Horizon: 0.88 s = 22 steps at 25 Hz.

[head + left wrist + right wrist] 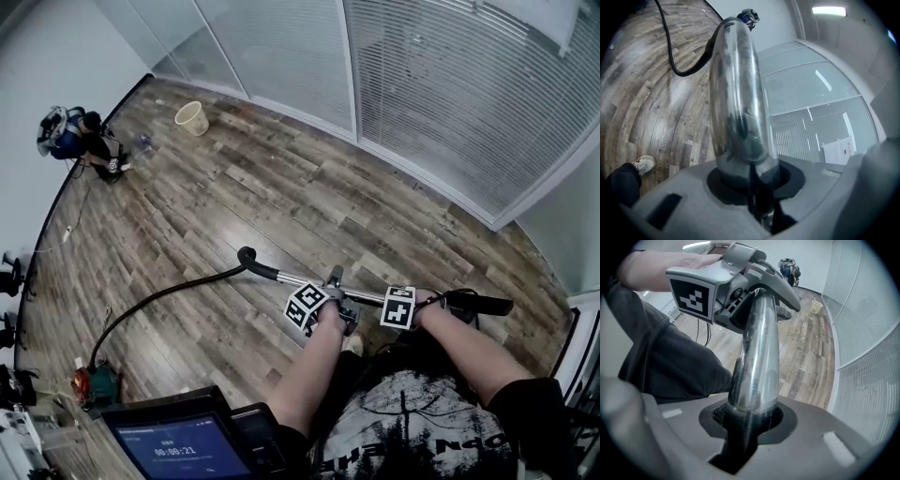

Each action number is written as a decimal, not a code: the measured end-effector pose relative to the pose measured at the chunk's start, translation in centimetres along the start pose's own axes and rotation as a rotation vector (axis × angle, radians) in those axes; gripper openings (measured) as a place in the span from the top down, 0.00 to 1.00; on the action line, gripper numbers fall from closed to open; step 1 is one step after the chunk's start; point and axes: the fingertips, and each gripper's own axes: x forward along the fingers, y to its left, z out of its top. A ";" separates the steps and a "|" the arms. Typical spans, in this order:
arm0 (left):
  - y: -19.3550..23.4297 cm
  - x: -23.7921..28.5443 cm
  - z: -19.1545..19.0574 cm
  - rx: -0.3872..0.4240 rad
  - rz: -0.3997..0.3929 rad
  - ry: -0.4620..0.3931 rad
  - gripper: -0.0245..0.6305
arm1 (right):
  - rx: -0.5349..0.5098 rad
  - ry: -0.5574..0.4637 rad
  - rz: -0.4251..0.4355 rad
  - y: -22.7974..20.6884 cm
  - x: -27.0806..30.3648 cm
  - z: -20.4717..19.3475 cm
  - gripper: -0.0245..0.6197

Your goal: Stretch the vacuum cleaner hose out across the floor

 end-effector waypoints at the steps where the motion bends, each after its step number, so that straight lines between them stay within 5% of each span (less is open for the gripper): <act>1: -0.2 0.6 -0.2 0.000 0.000 -0.020 0.82 | -0.015 -0.001 0.011 -0.7 -0.1 -0.5 0.80; 11: -2.4 2.5 -3.5 -0.078 0.055 -0.243 0.82 | -0.218 0.023 0.095 -4.9 -2.8 -6.3 0.80; 22: 0.0 -1.7 -8.2 -0.179 0.122 -0.425 0.82 | -0.412 0.043 0.199 -2.0 -2.6 -10.2 0.80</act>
